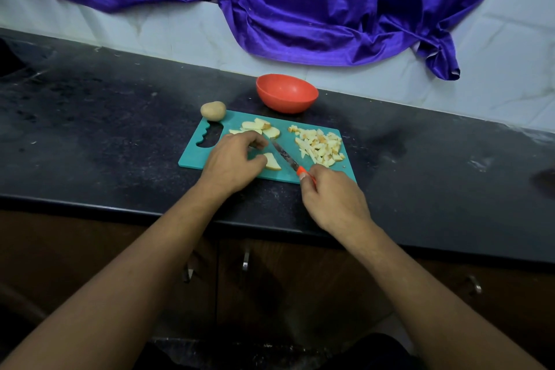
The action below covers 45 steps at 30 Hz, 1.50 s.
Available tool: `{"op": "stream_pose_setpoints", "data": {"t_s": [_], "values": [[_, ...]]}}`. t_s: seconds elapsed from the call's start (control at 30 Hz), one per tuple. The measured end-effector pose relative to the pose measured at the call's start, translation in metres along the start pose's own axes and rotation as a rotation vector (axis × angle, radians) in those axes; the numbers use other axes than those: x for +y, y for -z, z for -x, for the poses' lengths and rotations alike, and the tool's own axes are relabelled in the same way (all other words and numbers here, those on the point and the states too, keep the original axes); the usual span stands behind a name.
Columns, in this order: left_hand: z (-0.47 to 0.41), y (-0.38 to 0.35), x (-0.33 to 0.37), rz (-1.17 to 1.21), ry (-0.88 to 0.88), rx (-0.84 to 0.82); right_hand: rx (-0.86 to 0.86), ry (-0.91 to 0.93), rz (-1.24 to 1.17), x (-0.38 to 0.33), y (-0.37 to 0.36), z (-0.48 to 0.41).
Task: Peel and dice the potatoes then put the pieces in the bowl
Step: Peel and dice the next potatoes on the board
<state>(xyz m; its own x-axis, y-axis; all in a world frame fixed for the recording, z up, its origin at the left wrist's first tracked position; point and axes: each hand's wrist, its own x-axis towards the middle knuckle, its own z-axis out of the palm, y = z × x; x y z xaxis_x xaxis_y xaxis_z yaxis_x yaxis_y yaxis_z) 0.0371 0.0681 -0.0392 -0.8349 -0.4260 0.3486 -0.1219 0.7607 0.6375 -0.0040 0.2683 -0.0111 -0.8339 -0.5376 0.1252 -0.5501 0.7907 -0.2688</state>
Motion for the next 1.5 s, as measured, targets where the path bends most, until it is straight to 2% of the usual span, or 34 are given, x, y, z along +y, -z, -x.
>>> {"op": "stream_pose_setpoints", "data": {"t_s": [0.13,0.6,0.97,1.3,1.4,1.5], "values": [[0.000,-0.003,-0.001,-0.087,-0.024,0.026,-0.005,0.006,0.059,-0.012,0.002,0.001],[0.001,-0.003,0.001,-0.071,-0.005,0.051,-0.095,0.007,0.139,-0.039,-0.007,0.001],[0.003,0.001,0.007,-0.110,-0.010,0.044,-0.165,0.061,0.353,-0.049,-0.003,0.005],[0.005,0.002,0.005,-0.108,0.012,0.020,-0.180,-0.098,0.100,-0.037,0.000,-0.008],[0.006,0.003,0.000,-0.050,0.027,0.021,-0.186,-0.103,-0.018,-0.028,0.005,-0.010],[0.007,0.004,0.000,-0.018,0.054,0.028,-0.144,-0.051,0.013,-0.030,0.005,-0.003]]}}
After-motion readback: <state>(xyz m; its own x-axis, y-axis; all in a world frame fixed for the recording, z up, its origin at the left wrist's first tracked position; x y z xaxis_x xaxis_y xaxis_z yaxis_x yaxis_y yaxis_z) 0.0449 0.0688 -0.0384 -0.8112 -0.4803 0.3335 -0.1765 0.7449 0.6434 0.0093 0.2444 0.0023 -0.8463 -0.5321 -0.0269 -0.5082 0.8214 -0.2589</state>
